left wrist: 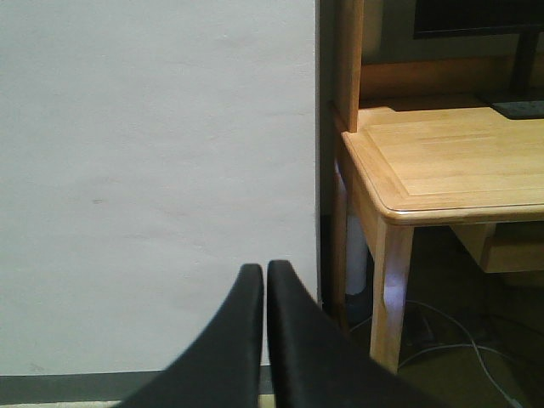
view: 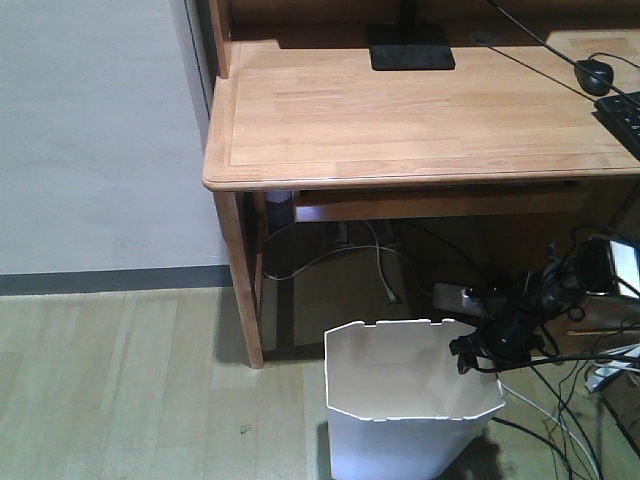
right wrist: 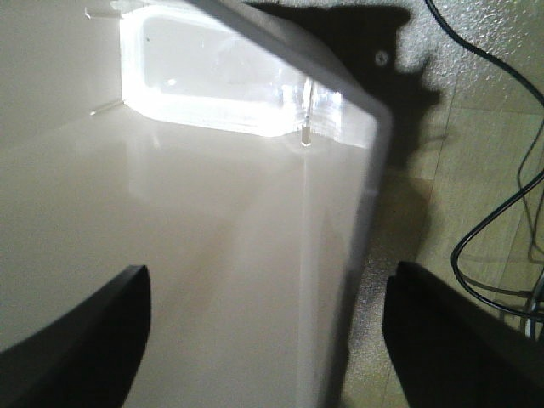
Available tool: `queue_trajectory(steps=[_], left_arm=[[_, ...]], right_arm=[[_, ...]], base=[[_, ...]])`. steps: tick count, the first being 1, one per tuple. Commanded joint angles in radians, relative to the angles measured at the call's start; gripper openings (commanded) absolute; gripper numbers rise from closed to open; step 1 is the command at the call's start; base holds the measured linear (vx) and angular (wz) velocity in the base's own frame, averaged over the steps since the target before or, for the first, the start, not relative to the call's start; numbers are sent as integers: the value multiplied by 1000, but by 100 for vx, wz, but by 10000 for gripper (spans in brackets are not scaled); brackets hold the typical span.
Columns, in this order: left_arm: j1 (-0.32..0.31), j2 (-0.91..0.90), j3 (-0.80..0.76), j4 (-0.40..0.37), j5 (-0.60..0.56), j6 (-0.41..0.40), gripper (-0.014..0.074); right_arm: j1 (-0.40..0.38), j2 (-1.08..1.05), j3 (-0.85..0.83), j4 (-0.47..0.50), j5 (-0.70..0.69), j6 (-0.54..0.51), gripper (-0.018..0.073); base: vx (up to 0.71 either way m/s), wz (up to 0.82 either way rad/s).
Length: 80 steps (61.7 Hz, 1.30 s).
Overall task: Move trash bin to bedside with robot
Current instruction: 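Lower the right gripper down to the rim of the white trash bin, then close the right gripper on the bin rim farthest from the desk, then lift the bin slightly with the right gripper and pull it out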
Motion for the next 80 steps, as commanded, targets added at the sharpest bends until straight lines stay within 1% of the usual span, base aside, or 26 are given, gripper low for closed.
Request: queue_trajectory(steps=[1, 8, 11, 14, 20, 22, 23, 26, 27, 36, 42, 44, 49, 53, 54, 55, 57, 58, 61, 65, 68, 73, 77, 80], left_arm=[[0, -15, 19, -4, -66, 0, -6], [0, -15, 19, -4, -66, 0, -6], [0, -15, 19, -4, -66, 0, -6], [0, -15, 19, -4, -66, 0, -6], [0, -15, 19, -4, -66, 0, -6], [0, -15, 19, -4, -66, 0, -6], [0, -15, 19, -4, -66, 0, -6], [0, -15, 19, -4, -66, 0, -6], [0, -15, 19, -4, -66, 0, -6], [0, -15, 19, -4, -66, 0, -6], [0, -15, 19, -4, -66, 0, -6], [0, -15, 19, -4, -66, 0, -6], [0, -15, 19, -4, -66, 0, -6], [0, -15, 19, -4, -66, 0, -6], [0, -15, 19, -4, -66, 0, -6], [0, -15, 19, -4, -66, 0, -6], [0, -15, 19, -4, -66, 0, -6], [0, -15, 19, -4, -66, 0, -6], [0, -15, 19, -4, -66, 0, -6], [0, -15, 19, -4, -66, 0, -6], [0, -15, 19, -4, -66, 0, -6], [0, -15, 19, -4, -66, 0, -6], [0, -15, 19, -4, -66, 0, -6], [0, -15, 19, -4, -66, 0, -6]], right_arm=[[-6, -23, -55, -12, 36, -5, 544], [-6, 11, -97, -12, 66, 0, 504], [-6, 23, -114, -11, 80, 0, 463], [-6, 32, -126, -9, 93, 0, 403], [-6, 49, -152, -4, 115, 0, 225], [-6, 53, -159, -1, 121, 0, 155], [-6, 54, -161, 1, 123, 0, 100], [-6, 54, -165, 7, 125, -2, -7], [-6, 54, -165, 10, 125, -2, -19], [-7, 47, -165, 70, 123, -36, -12], [-17, 43, -165, 163, 139, -95, -11], [-26, 42, -161, 204, 148, -126, -11], [-49, 28, -127, 330, 155, -242, -9], [-76, 3, -75, 451, 150, -380, -8], [-82, -4, -52, 499, 148, -413, -7], [-85, -8, -44, 515, 148, -447, -6], [-100, -29, -9, 580, 145, -516, -6], [-107, -39, 9, 627, 145, -551, -6], [-124, -71, 76, 715, 145, -670, -6], [-148, -130, 159, 817, 156, -786, -5], [-163, -175, 234, 866, 167, -876, -5], [-187, -255, 339, 929, 168, -970, -5], [-207, -329, 425, 964, 171, -1023, -5], [-219, -378, 468, 973, 177, -1055, -5]], base=[[0, 0], [0, 0], [0, 0], [0, 0], [0, 0], [0, 0], [0, 0], [0, 0], [0, 0], [0, 0], [0, 0], [0, 0], [0, 0], [0, 0], [0, 0], [0, 0], [0, 0], [0, 0], [0, 0], [0, 0], [0, 0], [0, 0], [0, 0], [0, 0]])
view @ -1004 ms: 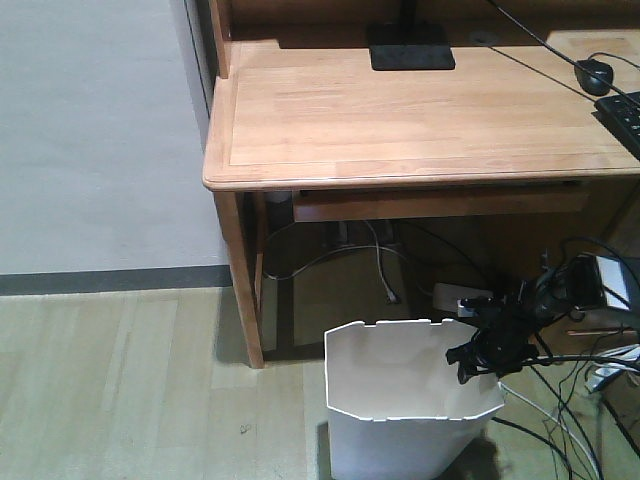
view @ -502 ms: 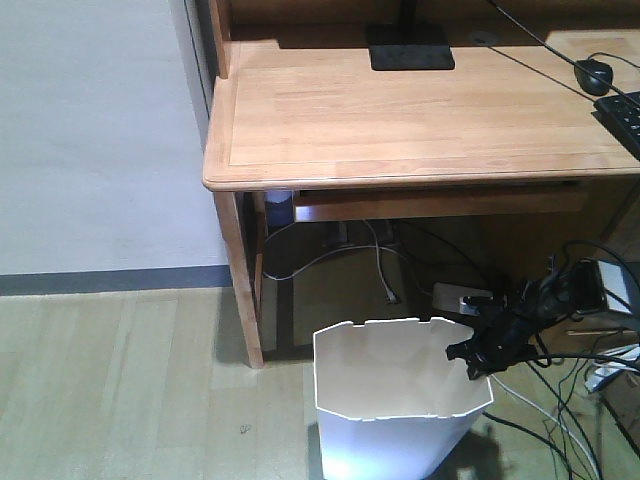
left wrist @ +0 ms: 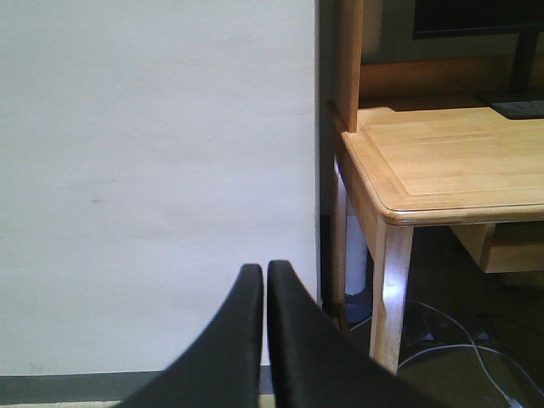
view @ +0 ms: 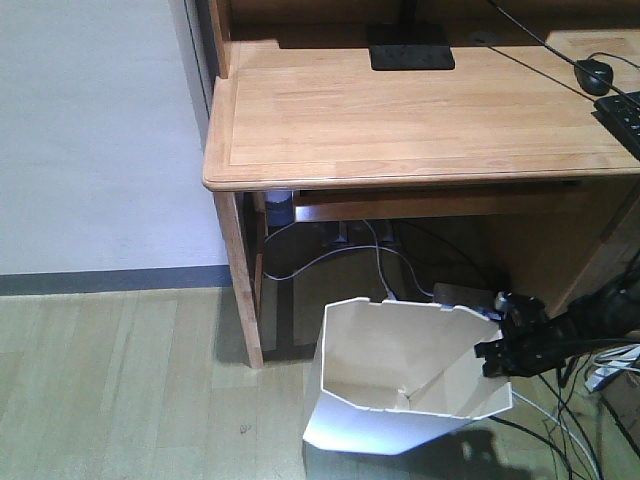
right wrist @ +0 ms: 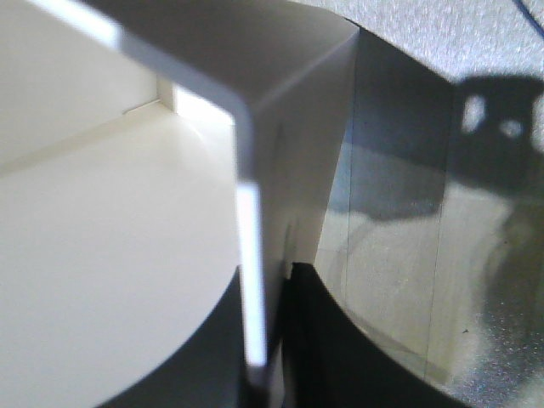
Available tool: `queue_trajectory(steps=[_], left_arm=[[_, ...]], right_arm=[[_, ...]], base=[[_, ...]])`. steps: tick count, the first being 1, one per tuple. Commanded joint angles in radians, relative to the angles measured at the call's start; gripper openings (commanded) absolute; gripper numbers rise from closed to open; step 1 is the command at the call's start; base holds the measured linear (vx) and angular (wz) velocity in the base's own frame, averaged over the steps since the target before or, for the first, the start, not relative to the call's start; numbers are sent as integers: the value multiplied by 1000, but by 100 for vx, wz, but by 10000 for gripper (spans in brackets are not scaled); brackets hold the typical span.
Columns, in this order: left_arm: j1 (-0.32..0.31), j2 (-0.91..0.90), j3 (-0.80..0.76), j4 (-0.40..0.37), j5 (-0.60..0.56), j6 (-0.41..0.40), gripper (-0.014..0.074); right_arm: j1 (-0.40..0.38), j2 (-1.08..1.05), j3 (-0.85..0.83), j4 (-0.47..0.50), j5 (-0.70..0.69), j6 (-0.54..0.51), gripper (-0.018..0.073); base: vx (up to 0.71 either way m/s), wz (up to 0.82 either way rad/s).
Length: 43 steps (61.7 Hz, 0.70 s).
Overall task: Move trash bin to bedside with robot
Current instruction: 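Lift the bin slightly with the right gripper and pull it out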
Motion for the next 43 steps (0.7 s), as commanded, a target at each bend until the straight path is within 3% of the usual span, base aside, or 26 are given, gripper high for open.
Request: queue_trajectory(steps=[1, 16, 43], left_arm=[[0, -15, 19, -4, -66, 0, -6], [0, -15, 19, -4, -66, 0, -6], [0, -15, 19, -4, -66, 0, -6]], right_arm=[[-33, -190, 104, 104, 177, -119, -5], [-57, -387, 259, 104, 217, -148, -5], [-57, -476, 270, 91, 364, -137, -5]], base=[[0, 0], [0, 0], [0, 0]])
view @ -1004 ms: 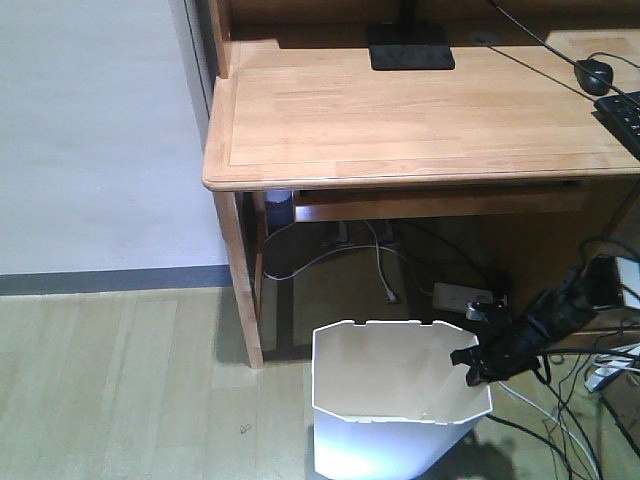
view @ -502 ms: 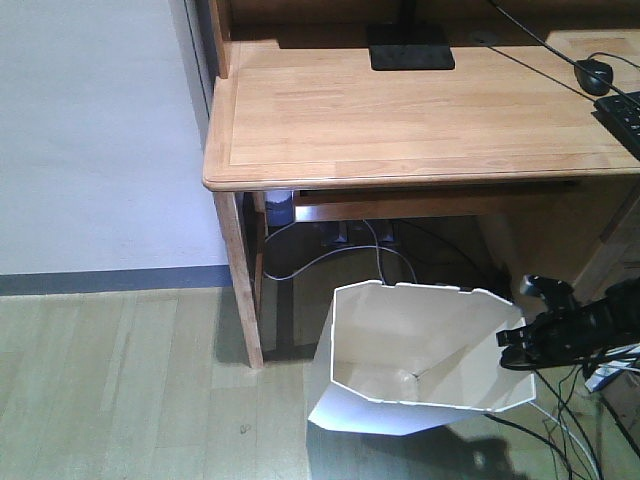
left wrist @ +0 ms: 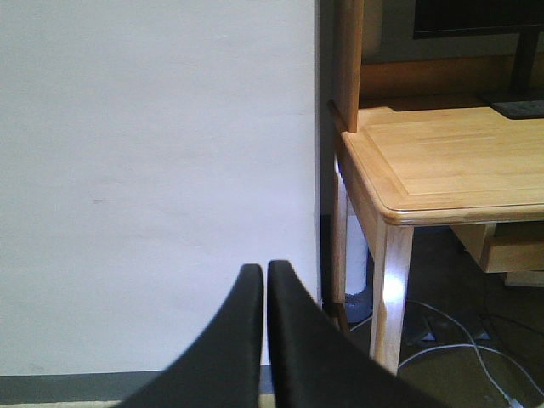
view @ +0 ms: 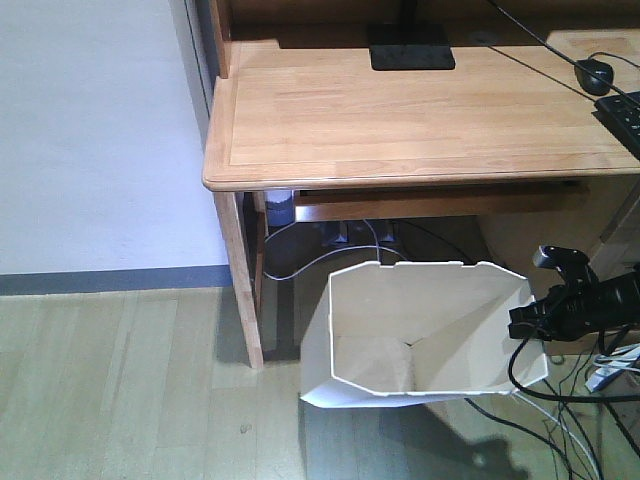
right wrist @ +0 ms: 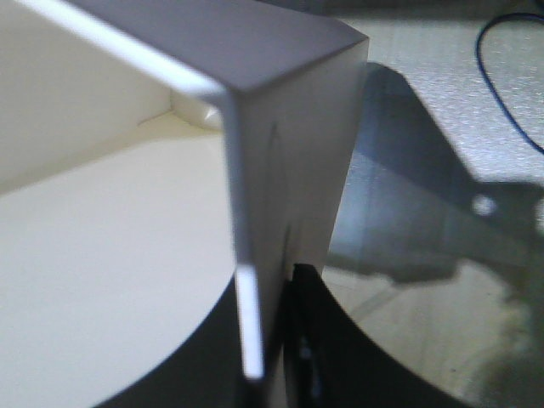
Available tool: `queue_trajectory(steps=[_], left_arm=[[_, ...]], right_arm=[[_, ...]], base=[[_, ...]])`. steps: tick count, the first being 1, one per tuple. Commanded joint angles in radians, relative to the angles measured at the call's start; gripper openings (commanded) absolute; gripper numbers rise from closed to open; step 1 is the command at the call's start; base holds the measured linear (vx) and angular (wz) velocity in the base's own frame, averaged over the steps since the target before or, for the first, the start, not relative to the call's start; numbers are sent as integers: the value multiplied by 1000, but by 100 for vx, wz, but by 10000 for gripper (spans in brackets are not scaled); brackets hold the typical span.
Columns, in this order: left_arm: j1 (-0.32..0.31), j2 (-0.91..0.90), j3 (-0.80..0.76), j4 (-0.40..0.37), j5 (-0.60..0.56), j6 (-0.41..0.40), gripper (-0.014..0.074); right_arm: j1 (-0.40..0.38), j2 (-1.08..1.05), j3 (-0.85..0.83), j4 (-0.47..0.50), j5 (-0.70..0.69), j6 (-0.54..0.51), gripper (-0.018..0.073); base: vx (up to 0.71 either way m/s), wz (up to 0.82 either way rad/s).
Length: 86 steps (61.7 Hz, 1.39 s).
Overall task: Move trash bin to bedside with robot
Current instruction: 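Lift the bin slightly with the right gripper and pull it out, then drive the base toward the bed while holding the bin in the right gripper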
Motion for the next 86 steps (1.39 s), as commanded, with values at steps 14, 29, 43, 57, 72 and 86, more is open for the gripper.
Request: queue_trajectory(steps=[14, 29, 43, 57, 72, 86], left_arm=[[0, -15, 19, -4, -66, 0, -6], [0, -15, 19, -4, -66, 0, -6], [0, -15, 19, -4, -66, 0, -6], [0, -15, 19, -4, -66, 0, -6], [0, -15, 19, -4, -66, 0, -6], [0, -15, 19, -4, -66, 0, -6]], right_arm=[[-4, -75, -10, 61, 245, 5, -5], [-4, -75, -10, 61, 245, 5, -5], [-4, -75, -10, 61, 245, 5, -5], [-4, -75, -10, 61, 245, 5, -5], [-4, -75, -10, 61, 245, 5, -5], [-4, -75, -10, 61, 245, 5, -5]], base=[[0, 0], [-1, 2], [-3, 11], [-6, 24], [-8, 38], [-8, 51]])
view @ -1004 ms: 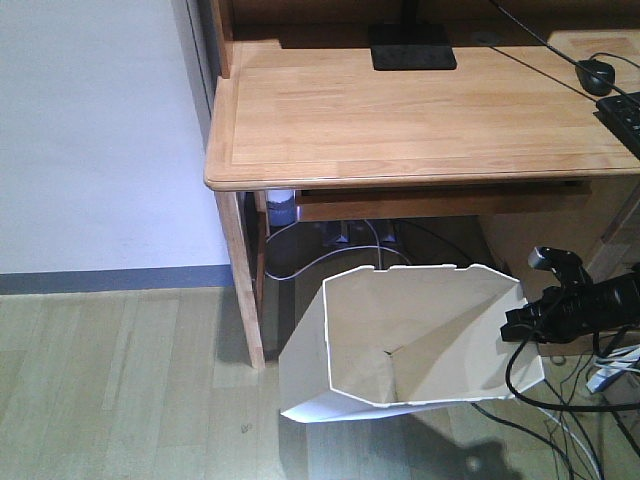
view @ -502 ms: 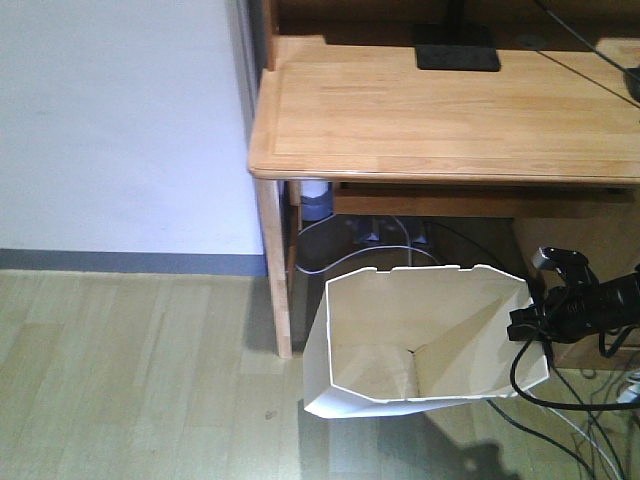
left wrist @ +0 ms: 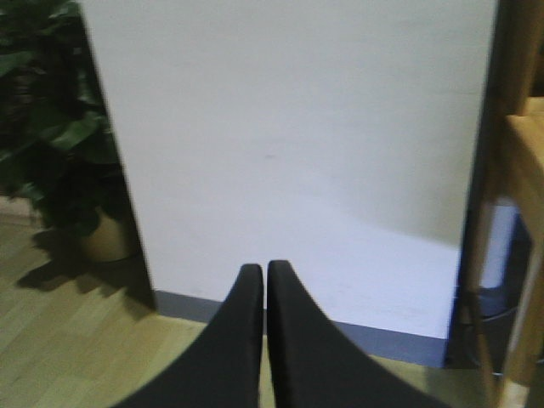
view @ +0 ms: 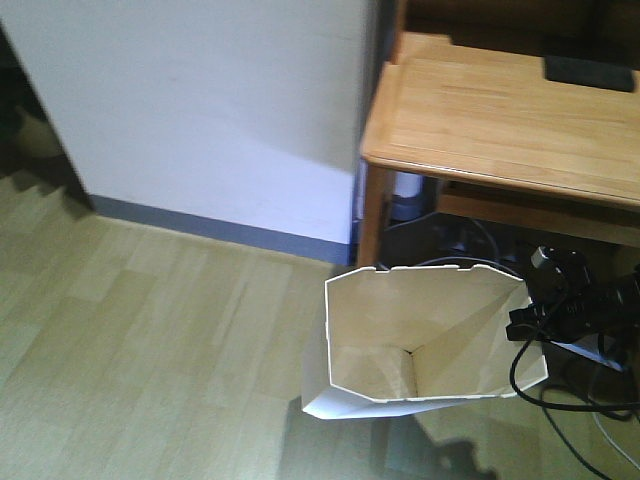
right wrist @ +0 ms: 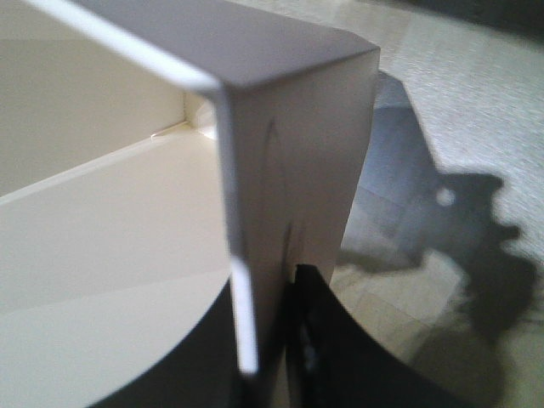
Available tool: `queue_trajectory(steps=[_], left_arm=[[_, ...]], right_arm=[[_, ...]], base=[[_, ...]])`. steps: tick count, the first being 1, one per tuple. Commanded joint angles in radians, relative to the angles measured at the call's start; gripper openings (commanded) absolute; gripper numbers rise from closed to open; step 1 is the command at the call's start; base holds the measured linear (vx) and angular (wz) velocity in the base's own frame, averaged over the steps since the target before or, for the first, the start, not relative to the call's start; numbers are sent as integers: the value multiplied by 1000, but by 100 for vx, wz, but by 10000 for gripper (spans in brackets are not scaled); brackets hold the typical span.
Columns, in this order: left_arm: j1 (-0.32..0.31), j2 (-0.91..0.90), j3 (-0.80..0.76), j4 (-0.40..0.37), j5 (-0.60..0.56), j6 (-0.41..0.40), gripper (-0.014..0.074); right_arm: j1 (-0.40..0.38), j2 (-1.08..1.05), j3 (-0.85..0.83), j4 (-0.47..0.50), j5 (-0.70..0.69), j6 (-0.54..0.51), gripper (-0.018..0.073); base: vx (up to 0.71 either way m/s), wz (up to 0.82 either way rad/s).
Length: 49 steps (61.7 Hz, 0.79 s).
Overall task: Move trash bin to bedside with robot
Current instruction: 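Drive the base toward the bed while holding the bin in the right gripper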
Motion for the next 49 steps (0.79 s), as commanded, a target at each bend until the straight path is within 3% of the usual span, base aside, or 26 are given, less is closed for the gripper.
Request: queue_trajectory(steps=[1, 49], left_arm=[[0, -15, 19, -4, -66, 0, -6], [0, -15, 19, -4, -66, 0, -6]], right_arm=[[0, -73, -14, 72, 234, 7, -5], [0, -73, -14, 72, 234, 7, -5]], base=[[-8, 55], [-1, 49]])
